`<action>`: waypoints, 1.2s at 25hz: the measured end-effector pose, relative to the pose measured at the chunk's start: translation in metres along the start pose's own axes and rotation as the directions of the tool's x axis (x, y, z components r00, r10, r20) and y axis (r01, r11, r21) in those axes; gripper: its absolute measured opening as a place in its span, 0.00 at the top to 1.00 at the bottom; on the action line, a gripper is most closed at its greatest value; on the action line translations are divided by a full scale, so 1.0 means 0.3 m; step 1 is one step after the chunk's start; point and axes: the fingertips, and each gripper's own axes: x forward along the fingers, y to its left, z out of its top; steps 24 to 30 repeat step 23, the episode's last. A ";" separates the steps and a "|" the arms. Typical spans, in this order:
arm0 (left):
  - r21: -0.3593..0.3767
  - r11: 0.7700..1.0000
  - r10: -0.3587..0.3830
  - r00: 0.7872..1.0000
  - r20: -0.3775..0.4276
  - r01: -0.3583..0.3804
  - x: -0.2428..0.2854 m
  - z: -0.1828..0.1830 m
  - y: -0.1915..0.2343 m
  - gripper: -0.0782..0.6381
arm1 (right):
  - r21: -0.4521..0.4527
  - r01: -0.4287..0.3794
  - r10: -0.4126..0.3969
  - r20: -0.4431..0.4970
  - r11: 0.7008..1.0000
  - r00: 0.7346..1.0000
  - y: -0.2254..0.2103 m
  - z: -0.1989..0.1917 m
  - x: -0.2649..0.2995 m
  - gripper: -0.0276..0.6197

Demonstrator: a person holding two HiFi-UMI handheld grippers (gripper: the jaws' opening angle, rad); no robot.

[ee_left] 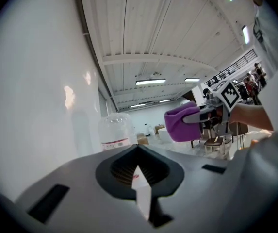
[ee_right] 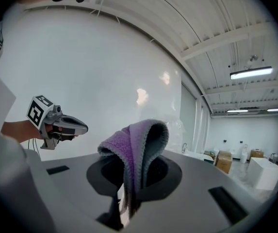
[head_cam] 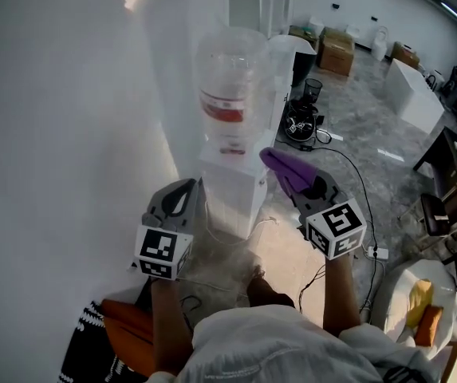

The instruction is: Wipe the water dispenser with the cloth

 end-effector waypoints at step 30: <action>0.041 0.999 -0.027 0.999 -0.030 0.028 -0.028 -0.025 -0.151 0.88 | -0.012 -0.082 0.082 -0.011 0.997 0.997 0.093 -0.061 -0.057 0.87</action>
